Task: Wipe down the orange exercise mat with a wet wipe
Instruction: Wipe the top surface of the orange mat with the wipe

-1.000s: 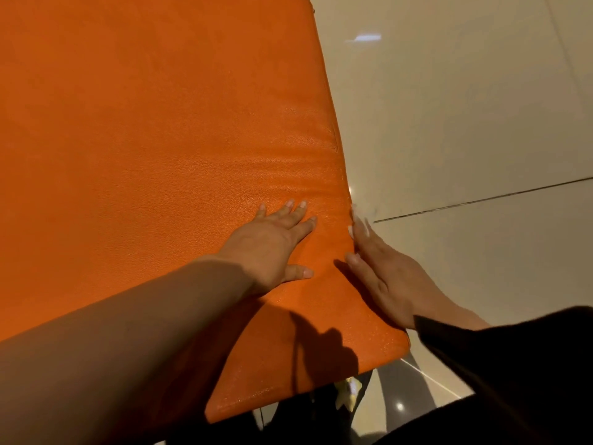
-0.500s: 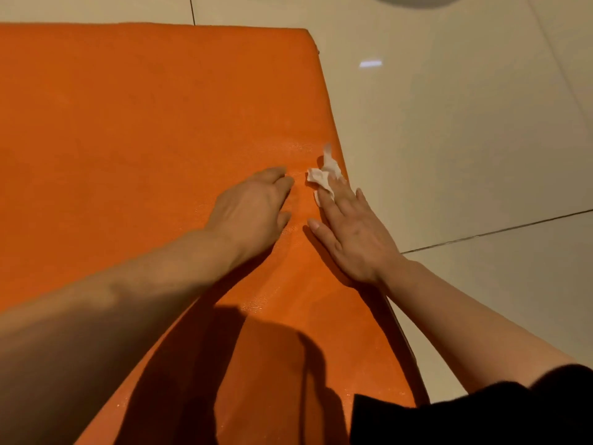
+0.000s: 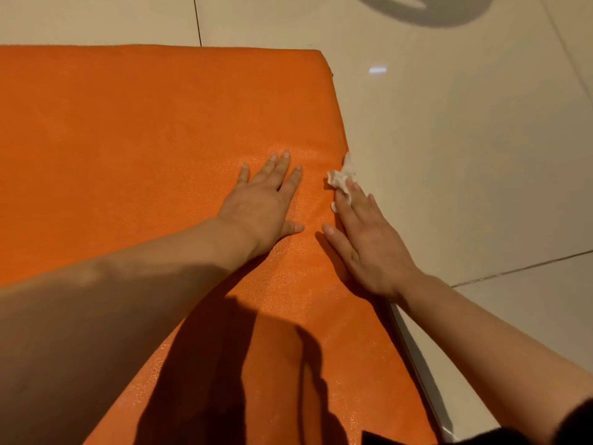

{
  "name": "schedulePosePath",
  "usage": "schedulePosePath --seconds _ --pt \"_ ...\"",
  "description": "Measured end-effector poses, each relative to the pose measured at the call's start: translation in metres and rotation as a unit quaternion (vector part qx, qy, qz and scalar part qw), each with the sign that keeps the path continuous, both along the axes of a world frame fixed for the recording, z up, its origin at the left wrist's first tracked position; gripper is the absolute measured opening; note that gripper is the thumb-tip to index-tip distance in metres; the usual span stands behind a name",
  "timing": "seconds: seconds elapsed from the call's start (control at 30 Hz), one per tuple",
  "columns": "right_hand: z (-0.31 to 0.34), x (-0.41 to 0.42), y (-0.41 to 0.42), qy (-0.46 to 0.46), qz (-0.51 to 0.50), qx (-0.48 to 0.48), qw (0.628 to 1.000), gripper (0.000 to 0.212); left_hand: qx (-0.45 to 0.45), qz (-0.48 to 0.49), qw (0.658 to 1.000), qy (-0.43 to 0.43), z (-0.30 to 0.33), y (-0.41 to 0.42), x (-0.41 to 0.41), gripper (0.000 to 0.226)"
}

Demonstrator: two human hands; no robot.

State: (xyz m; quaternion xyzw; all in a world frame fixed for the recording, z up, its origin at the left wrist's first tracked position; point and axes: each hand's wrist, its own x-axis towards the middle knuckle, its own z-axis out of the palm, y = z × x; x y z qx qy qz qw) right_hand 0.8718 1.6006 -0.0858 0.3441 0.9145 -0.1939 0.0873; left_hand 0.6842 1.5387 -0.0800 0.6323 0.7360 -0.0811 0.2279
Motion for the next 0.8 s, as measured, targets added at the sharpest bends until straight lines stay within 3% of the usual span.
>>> schedulePosePath --seconds 0.2,0.4,0.6,0.8 --pt "-0.012 -0.047 0.059 0.017 0.012 0.018 1.0 0.072 0.002 -0.004 1.0 0.002 -0.002 0.0 -0.002 0.092" --pt "-0.01 -0.014 0.03 0.026 0.019 0.013 0.999 0.08 0.004 -0.001 1.0 0.0 -0.003 0.0 -0.001 0.092" --pt "-0.008 -0.078 0.084 0.014 -0.027 -0.001 1.0 0.068 0.001 -0.01 1.0 0.012 -0.001 0.001 -0.001 0.092" --pt "-0.001 -0.076 0.065 0.032 -0.023 0.013 0.999 0.066 0.156 0.03 0.987 -0.016 0.015 0.02 -0.051 0.081"
